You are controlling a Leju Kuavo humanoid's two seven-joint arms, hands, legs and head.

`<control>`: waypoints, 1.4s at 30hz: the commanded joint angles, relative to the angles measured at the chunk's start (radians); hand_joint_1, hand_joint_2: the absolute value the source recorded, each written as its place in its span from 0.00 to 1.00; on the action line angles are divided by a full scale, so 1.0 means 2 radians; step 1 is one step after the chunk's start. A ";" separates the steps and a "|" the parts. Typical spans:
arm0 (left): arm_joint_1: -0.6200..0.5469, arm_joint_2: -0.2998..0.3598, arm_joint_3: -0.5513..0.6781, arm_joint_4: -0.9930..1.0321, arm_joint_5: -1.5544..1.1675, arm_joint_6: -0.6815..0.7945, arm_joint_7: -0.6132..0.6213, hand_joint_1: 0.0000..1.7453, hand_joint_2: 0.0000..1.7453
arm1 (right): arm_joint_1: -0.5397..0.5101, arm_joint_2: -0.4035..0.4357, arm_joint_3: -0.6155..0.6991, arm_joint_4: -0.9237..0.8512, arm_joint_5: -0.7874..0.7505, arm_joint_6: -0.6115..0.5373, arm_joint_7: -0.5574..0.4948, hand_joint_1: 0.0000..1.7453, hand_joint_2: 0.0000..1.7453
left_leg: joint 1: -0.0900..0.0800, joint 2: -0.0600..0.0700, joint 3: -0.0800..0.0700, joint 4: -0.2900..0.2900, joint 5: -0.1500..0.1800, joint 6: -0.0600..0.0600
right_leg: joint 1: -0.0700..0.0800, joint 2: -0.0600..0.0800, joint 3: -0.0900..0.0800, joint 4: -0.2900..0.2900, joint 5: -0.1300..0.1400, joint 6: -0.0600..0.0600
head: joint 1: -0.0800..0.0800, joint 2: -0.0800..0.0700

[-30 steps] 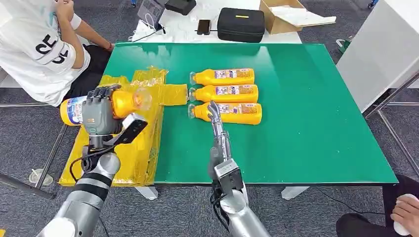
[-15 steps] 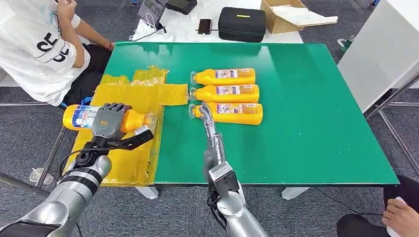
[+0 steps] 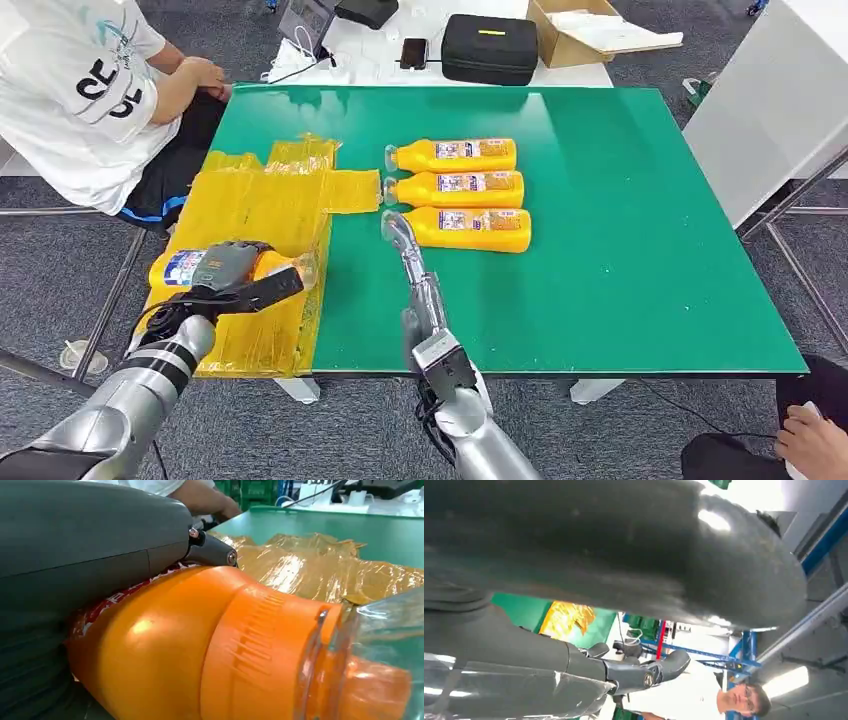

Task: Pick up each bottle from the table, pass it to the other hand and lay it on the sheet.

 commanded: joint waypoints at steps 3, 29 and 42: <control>0.002 -0.003 0.038 0.031 0.031 -0.043 -0.016 1.00 1.00 | -0.026 0.002 0.006 0.070 0.003 0.010 0.001 0.00 0.00 | 0.000 0.001 0.002 0.000 -0.001 0.000 | 0.000 0.001 0.002 -0.001 0.000 0.000 | 0.000 0.000; 0.023 -0.003 0.014 0.027 0.048 -0.122 -0.053 0.00 0.00 | -0.041 0.014 -0.015 0.129 0.005 0.029 0.001 0.00 0.00 | 0.000 0.001 0.005 -0.001 -0.001 0.001 | 0.001 0.000 0.005 -0.001 0.000 -0.001 | 0.000 0.000; 0.096 -0.047 0.109 -0.162 0.431 -0.152 -0.083 0.00 1.00 | -0.039 0.020 -0.030 0.136 0.012 0.017 0.009 0.00 0.00 | 0.000 0.001 0.007 -0.001 -0.001 0.001 | 0.000 0.001 0.007 -0.001 0.000 -0.001 | 0.000 0.000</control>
